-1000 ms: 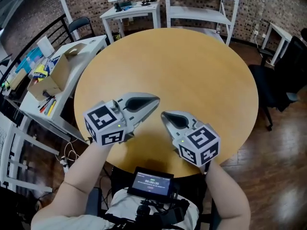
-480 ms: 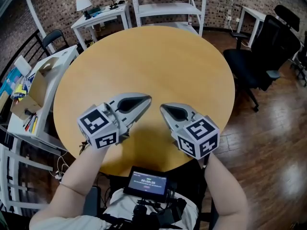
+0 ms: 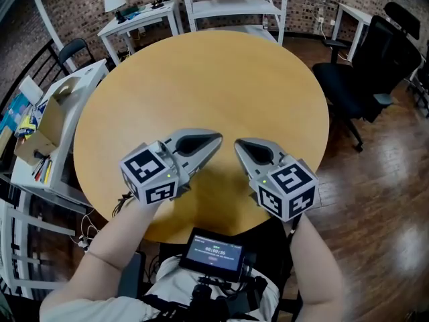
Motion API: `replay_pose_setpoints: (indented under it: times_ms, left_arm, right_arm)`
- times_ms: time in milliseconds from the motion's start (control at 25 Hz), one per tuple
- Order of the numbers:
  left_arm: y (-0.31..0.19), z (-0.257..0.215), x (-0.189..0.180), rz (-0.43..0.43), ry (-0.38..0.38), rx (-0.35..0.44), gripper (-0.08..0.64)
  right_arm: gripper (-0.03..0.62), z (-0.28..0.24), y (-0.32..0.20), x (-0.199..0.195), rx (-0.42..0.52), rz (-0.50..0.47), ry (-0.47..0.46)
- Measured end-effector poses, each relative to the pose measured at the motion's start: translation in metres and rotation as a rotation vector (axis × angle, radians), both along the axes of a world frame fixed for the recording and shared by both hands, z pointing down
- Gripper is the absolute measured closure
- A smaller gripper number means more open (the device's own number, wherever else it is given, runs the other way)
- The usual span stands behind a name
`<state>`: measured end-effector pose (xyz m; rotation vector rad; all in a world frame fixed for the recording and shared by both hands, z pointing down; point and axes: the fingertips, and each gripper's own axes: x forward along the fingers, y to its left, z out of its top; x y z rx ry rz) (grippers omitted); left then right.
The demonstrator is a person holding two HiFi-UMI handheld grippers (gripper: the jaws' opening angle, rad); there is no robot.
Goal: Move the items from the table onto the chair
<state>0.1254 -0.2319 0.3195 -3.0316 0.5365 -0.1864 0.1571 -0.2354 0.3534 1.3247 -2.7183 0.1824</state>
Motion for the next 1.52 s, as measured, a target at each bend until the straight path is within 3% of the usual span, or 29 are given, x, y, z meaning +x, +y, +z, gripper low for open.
replay_pose_setpoints:
  times_ms: [320, 1120, 1520]
  left_arm:
    - [-0.005, 0.001, -0.012, -0.052, 0.013, -0.019, 0.557]
    - [-0.007, 0.006, -0.020, -0.087, 0.007, -0.023, 0.559]
    - [-0.012, 0.027, -0.017, -0.099, 0.002, -0.067, 0.560]
  right_arm:
    - [0.586, -0.001, 0.001, 0.001, 0.001, 0.000, -0.001]
    - [0.589, 0.001, 0.003, -0.004, -0.006, -0.031, 0.002]
    - [0.589, 0.001, 0.004, -0.005, -0.005, -0.041, 0.001]
